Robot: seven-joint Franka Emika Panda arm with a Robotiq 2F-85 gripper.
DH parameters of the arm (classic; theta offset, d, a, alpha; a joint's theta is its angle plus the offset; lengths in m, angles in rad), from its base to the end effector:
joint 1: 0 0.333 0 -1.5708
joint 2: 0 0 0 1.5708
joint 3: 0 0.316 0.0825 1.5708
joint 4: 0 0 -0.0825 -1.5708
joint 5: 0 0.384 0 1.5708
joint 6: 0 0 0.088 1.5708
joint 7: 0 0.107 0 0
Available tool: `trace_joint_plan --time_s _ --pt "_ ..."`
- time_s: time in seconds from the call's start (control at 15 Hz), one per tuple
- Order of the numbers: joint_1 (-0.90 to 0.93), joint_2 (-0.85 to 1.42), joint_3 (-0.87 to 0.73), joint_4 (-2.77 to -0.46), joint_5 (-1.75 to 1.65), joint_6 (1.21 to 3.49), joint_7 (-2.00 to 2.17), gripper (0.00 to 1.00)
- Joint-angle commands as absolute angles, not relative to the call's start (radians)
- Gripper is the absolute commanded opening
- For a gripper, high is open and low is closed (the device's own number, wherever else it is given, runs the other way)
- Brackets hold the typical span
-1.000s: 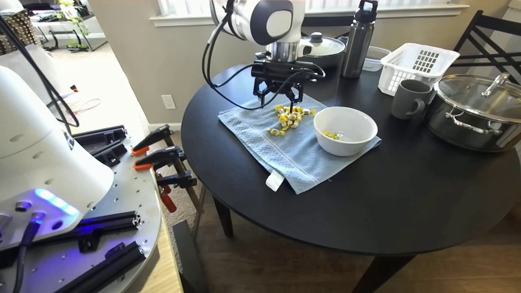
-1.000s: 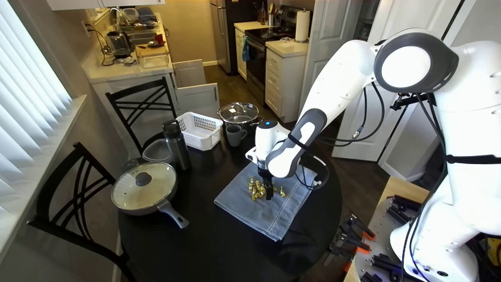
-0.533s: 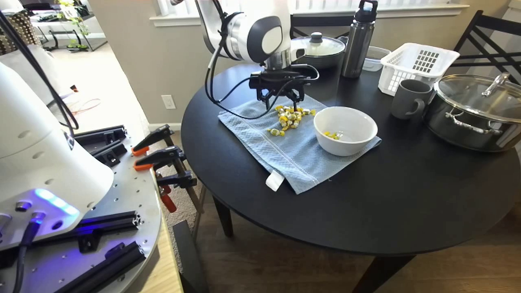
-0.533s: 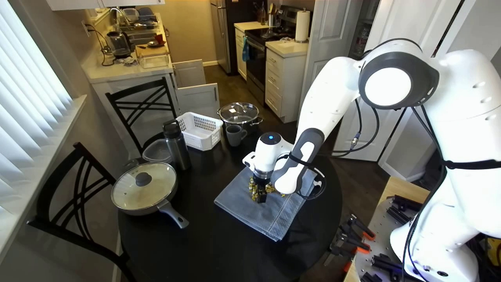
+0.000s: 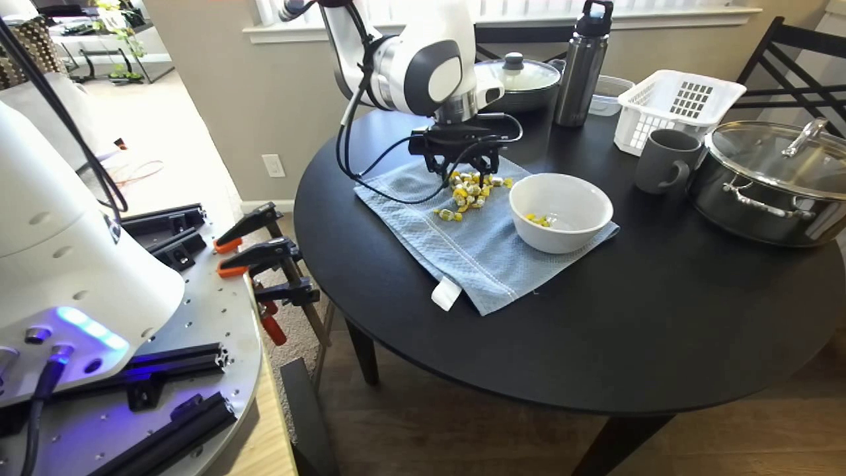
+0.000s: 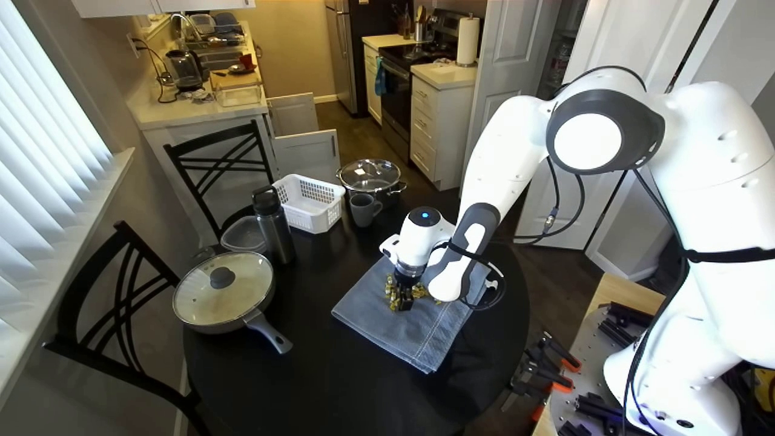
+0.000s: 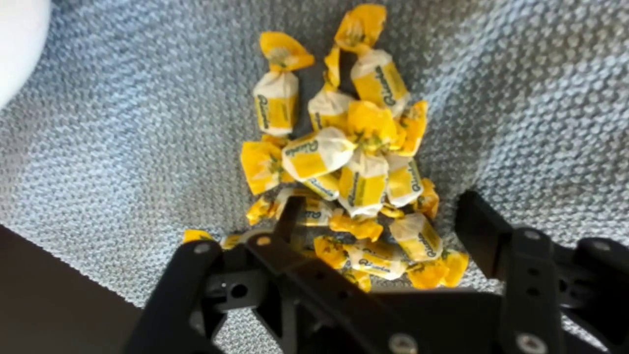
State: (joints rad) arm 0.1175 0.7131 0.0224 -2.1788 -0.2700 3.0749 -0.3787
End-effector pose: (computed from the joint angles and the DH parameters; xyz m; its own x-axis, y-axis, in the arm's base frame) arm 0.5388 0.0984 0.0768 0.6978 0.7014 0.1453 0.6925 -0.7125 0.1136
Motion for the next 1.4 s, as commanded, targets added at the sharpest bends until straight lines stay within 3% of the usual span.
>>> trace_joint_plan --time_s 0.0,0.47,1.0,1.33 --pt "0.088 0.710 0.041 -2.197 -0.290 3.094 -0.362 0.48" --pt "0.083 0.700 0.052 -2.209 -0.292 3.094 -0.364 0.03" --pt "0.058 0.594 0.058 -2.256 -0.290 3.116 -0.365 0.05" --pt "-0.039 0.543 0.146 -2.275 -0.271 3.096 -0.389 0.05"
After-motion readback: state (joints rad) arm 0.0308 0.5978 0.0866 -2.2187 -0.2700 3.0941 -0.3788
